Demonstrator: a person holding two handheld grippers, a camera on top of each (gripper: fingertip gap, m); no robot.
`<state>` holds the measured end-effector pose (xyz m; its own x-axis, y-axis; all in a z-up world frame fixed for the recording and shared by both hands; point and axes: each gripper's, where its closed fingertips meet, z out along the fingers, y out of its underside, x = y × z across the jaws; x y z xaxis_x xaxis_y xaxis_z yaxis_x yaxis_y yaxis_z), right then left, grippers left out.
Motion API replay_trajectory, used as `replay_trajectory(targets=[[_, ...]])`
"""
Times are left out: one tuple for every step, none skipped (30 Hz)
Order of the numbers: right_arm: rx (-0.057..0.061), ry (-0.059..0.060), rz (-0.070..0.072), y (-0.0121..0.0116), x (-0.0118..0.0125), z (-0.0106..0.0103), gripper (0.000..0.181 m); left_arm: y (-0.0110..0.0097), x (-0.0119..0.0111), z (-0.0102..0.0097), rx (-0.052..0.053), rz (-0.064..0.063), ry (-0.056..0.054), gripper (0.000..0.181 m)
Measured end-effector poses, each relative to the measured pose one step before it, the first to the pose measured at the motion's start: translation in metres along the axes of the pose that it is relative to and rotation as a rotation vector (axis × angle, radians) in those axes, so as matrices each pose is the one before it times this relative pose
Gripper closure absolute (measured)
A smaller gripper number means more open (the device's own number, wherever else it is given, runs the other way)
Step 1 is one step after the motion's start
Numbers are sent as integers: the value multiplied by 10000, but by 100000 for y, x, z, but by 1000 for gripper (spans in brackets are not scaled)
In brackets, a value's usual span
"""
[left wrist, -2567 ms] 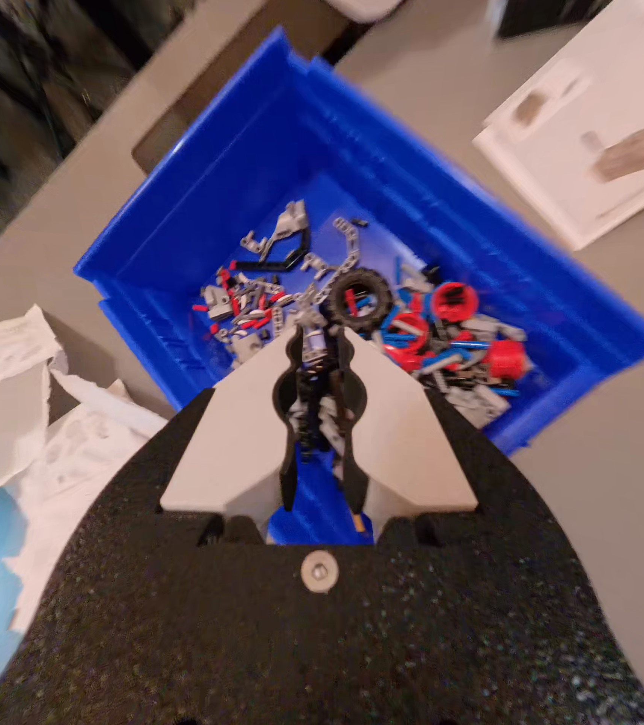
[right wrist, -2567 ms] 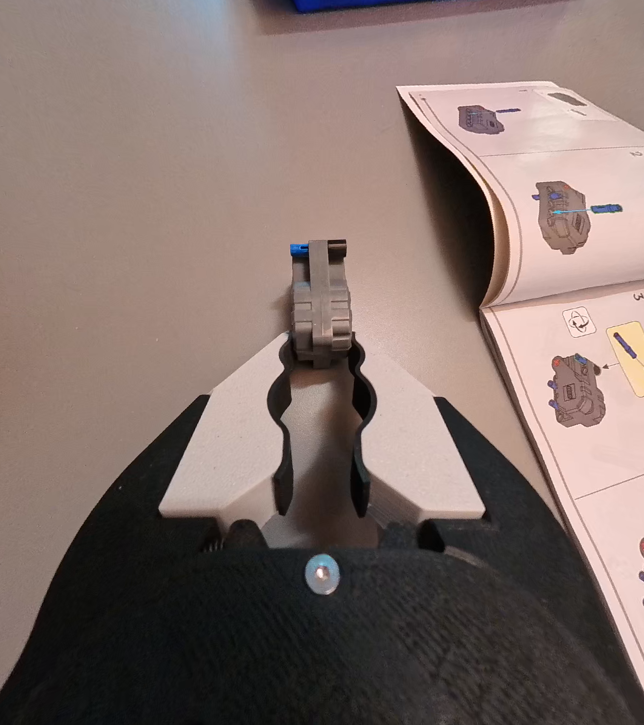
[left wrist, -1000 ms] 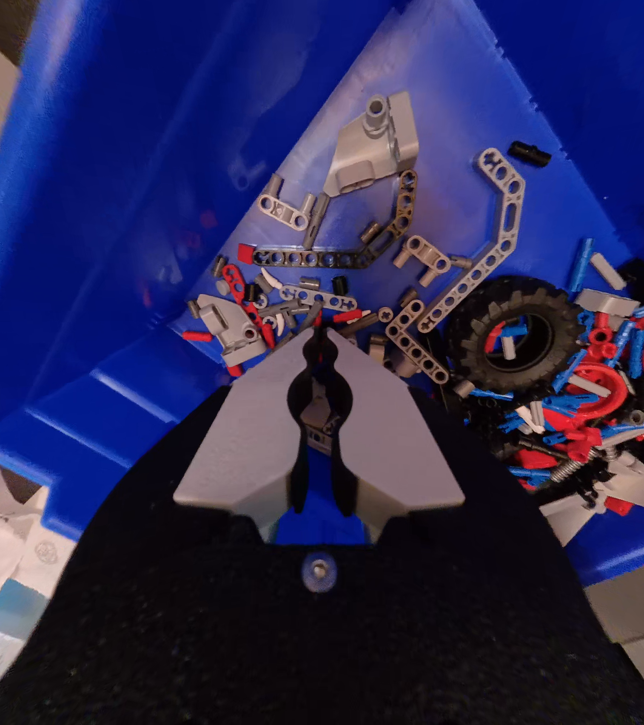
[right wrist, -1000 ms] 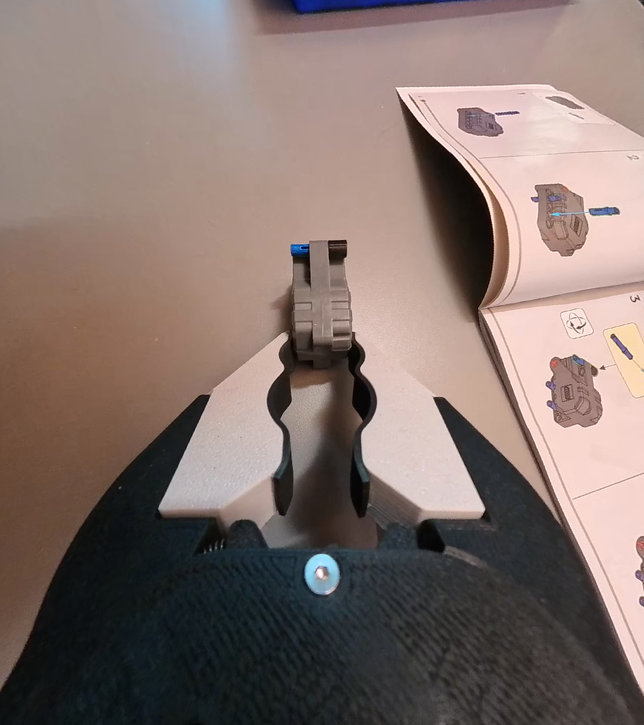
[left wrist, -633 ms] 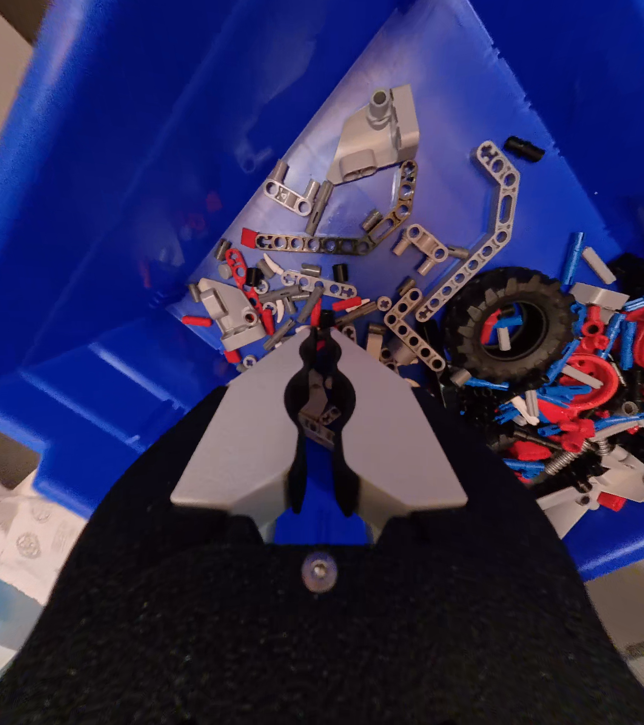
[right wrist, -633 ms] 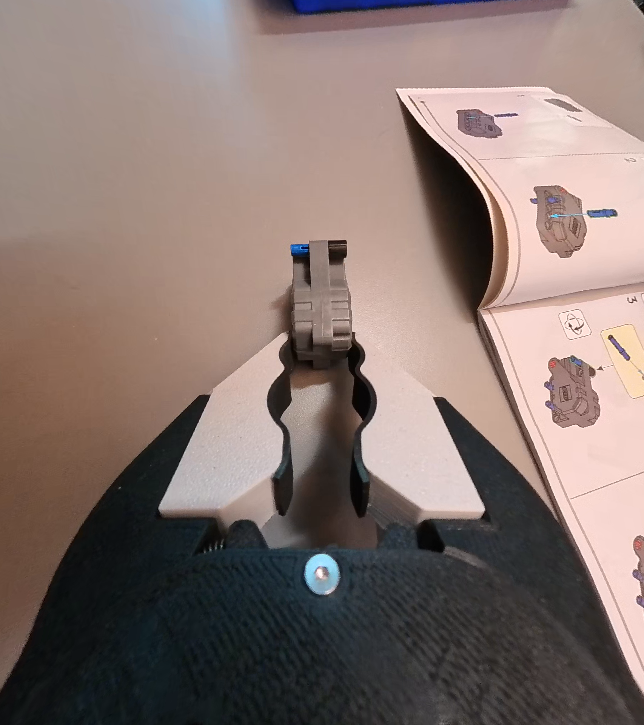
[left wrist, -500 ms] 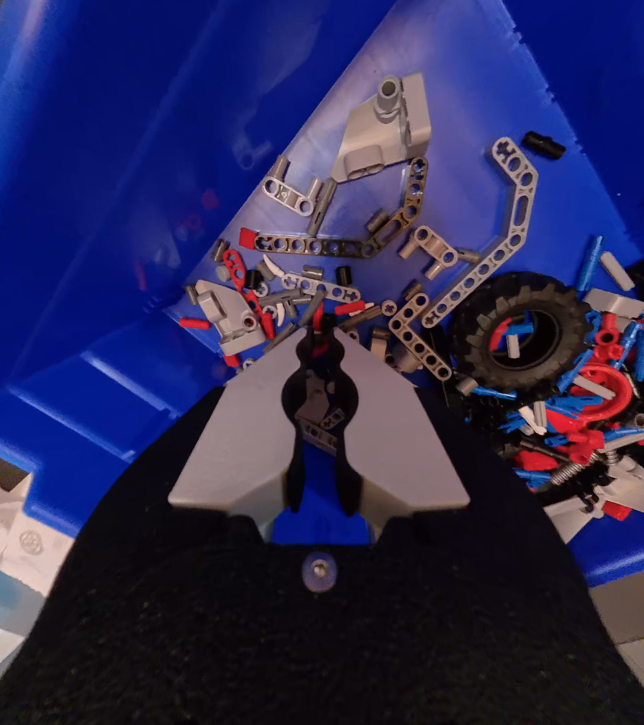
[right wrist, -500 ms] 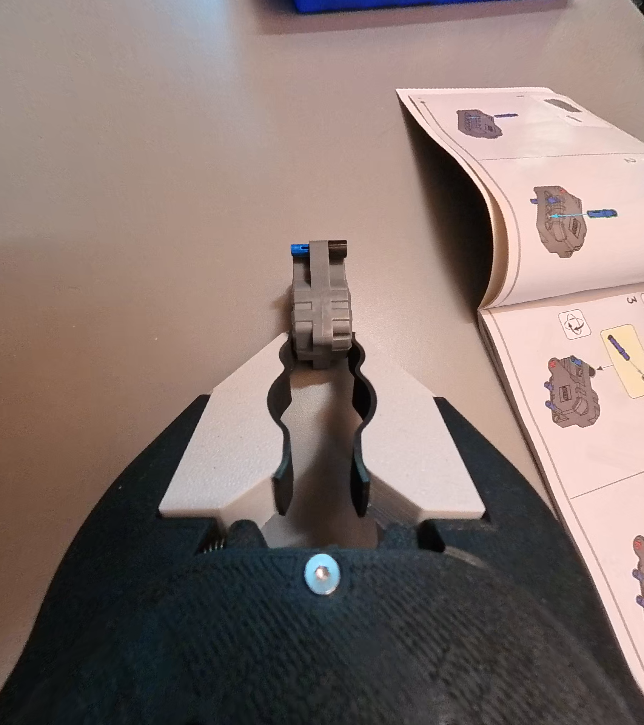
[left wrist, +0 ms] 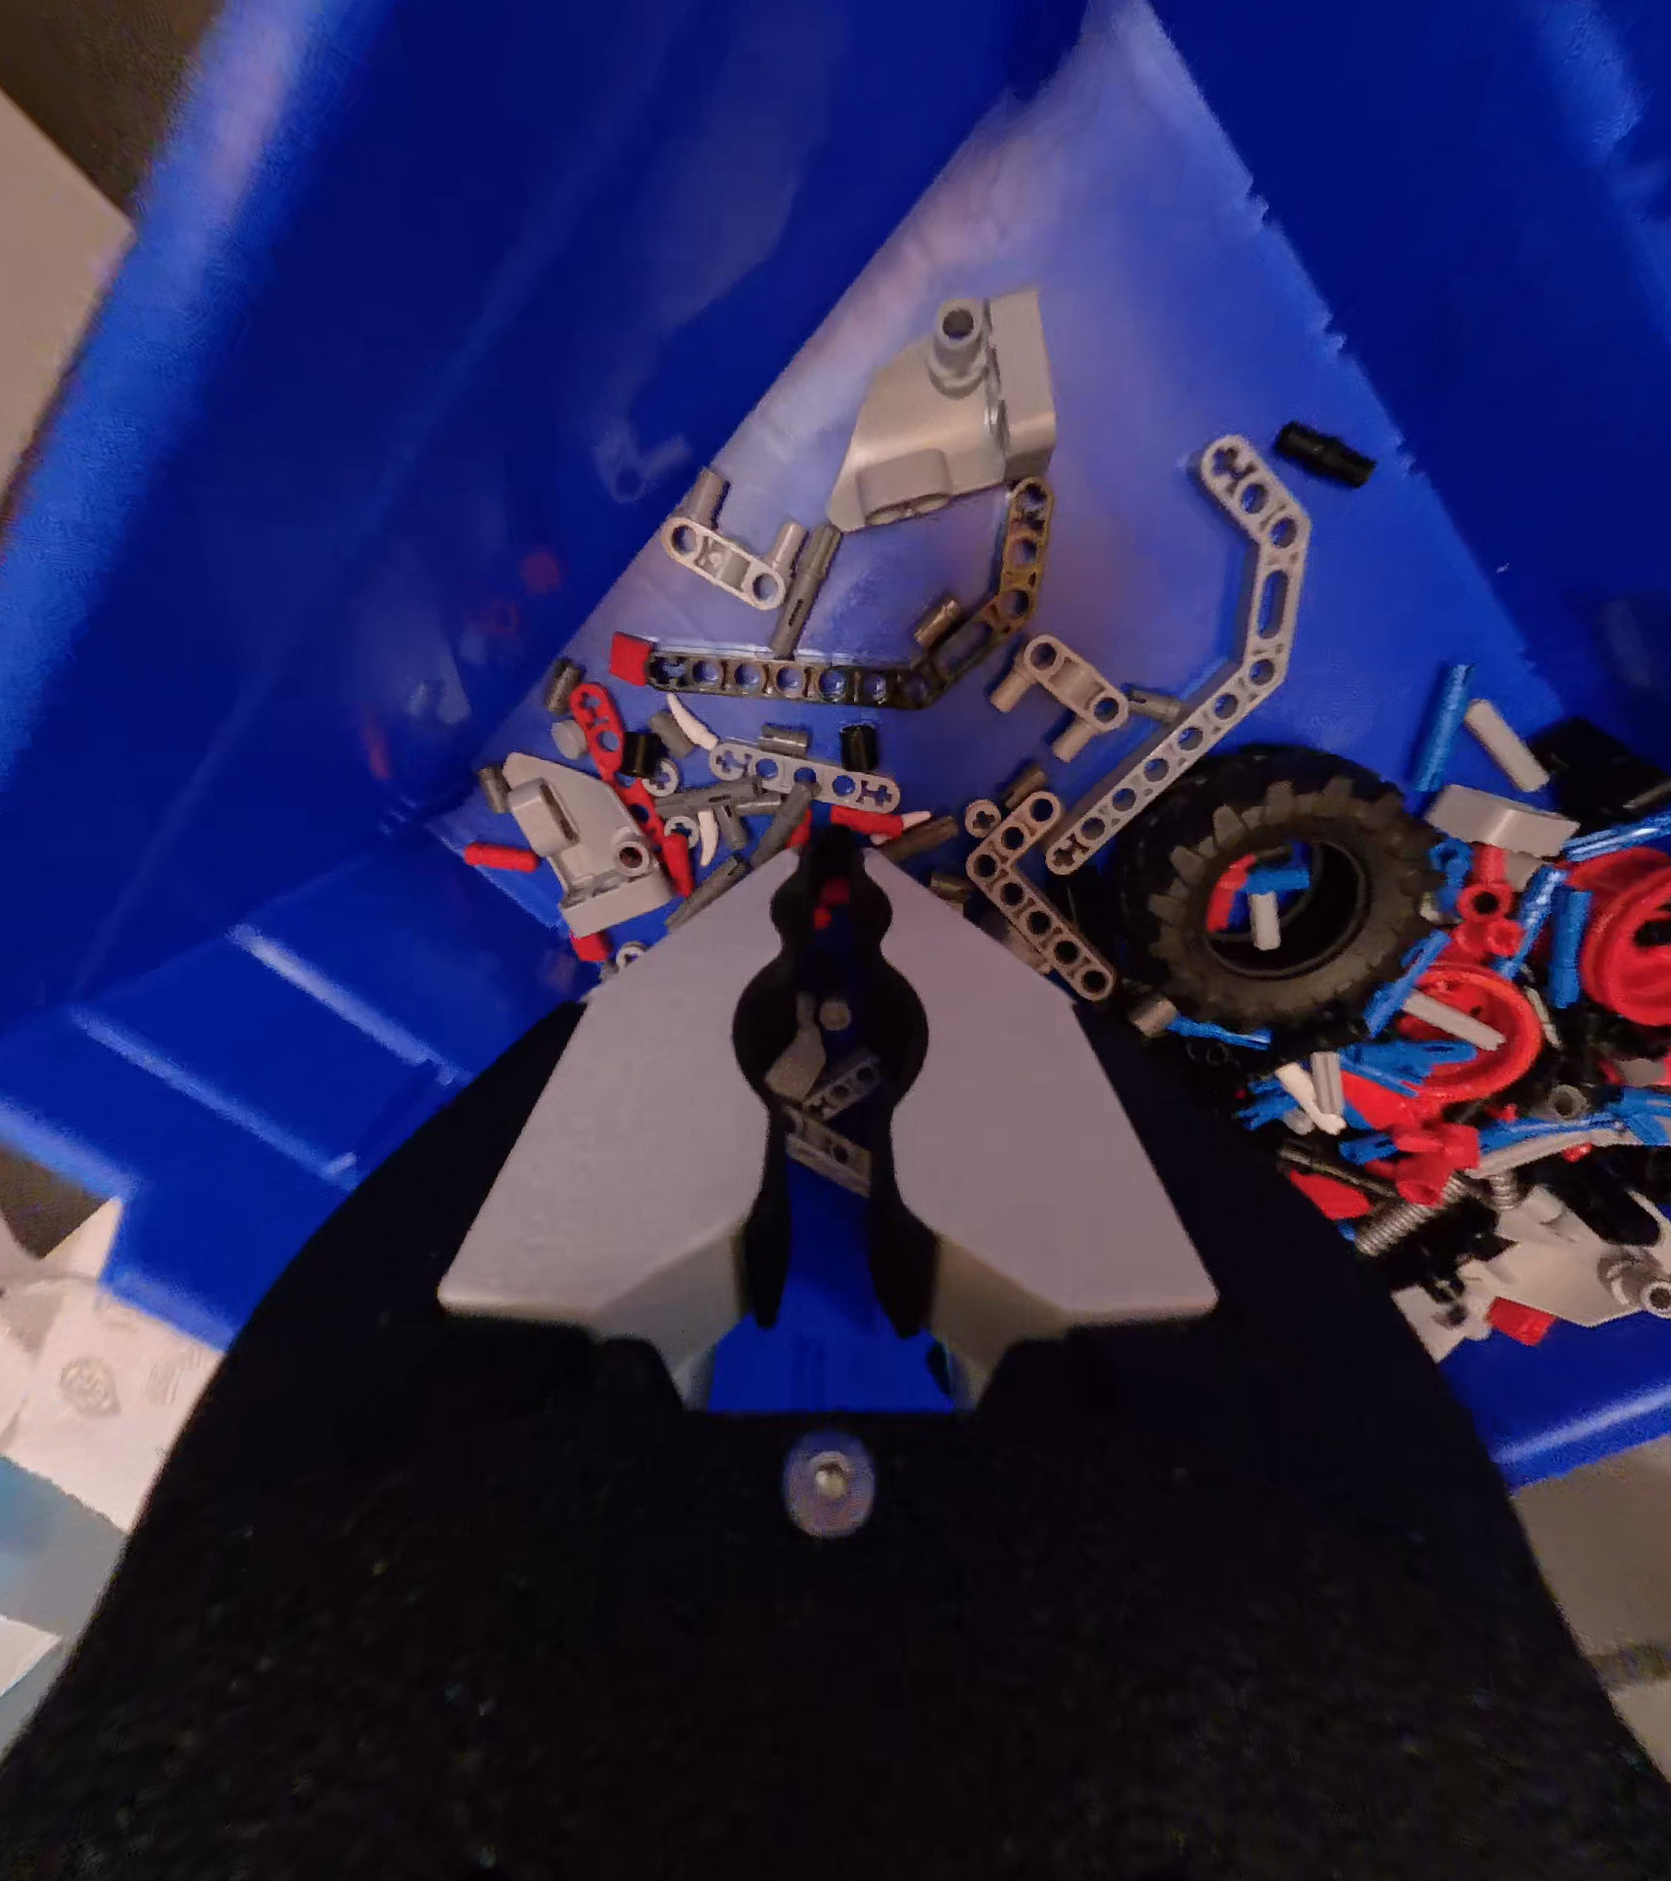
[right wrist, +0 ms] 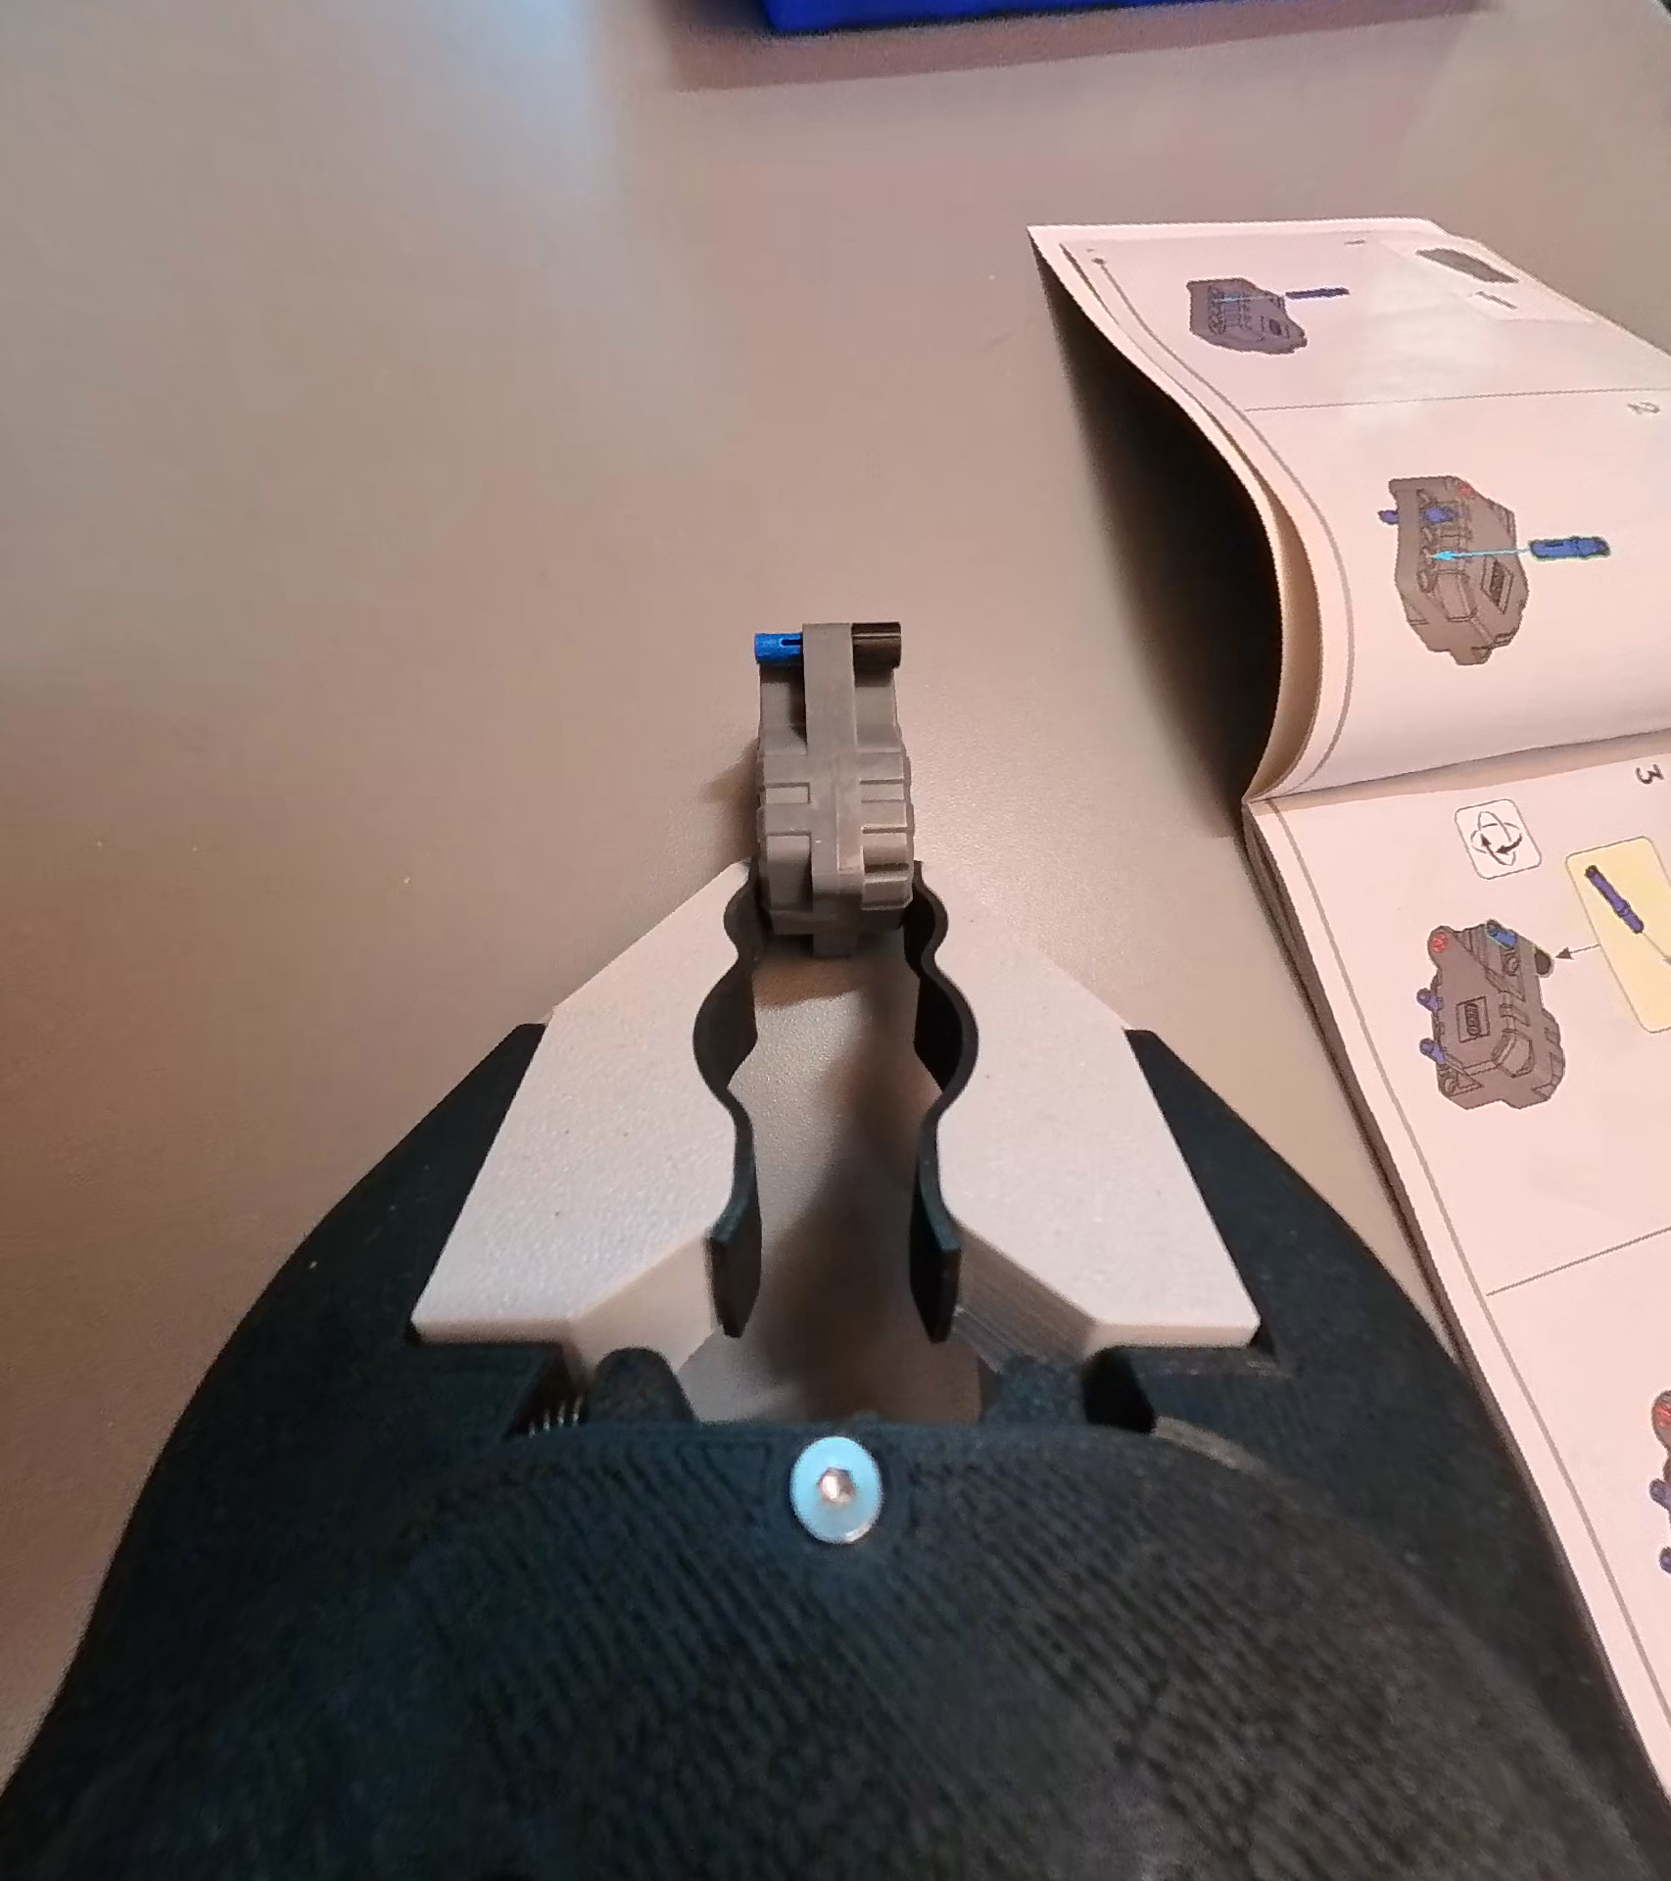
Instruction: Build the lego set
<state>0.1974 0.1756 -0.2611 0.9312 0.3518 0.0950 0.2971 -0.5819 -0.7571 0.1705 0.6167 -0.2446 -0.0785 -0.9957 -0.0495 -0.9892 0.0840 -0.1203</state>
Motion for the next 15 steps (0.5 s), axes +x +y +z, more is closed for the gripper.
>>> replay_trajectory(targets=[[-1, -14, 16, 5, 1, 0, 157, -265, 109, -856, 297, -32, -89, 178], [-2, -18, 21, 0, -5, 7, 157, -368, 280, -1037, 384, -5, -85, 178], [-2, -20, 23, 3, 0, 5, 157, -490, 550, -1189, 473, 10, -46, 178], [-1, -18, 22, -6, 5, -1, 157, -647, 938, -1325, 578, 47, 34, 178], [-2, -18, 21, 9, 1, -3, 157, -778, 1339, -1405, 659, 116, 93, 178], [-3, -22, 26, 1, 7, 9, 157, -895, 1684, -1418, 711, 218, 101, 178], [-5, -30, 36, 6, 0, 5, 157, -917, 1952, -1338, 695, 285, 82, 178], [-7, -43, 44, 14, -7, -1, 157, -888, 2110, -1202, 639, 313, 48, 178], [-6, -64, 50, 9, -22, -26, 157, -874, 2185, -1001, 605, 317, 5, 179], [-6, -50, 44, 5, -15, -8, 157, -847, 2318, -748, 594, 278, 34, 179], [7, -72, 18, -5, -66, -14, 151, -759, 2512, -436, 551, 228, 161, 179], [32, -55, -15, -33, -89, -54, 142, -613, 2534, -114, 487, 181, 211, 178], [109, 34, -23, -112, 15, -145, 134, -465, 2377, 149, 445, 113, 177, 178], [250, 74, -2, -248, 40, -318, 125, -361, 2357, 346, 439, 82, 258, 178], [323, -10, 55, -324, -53, -527, 120, -359, 2316, 513, 501, 51, 340, 178]])
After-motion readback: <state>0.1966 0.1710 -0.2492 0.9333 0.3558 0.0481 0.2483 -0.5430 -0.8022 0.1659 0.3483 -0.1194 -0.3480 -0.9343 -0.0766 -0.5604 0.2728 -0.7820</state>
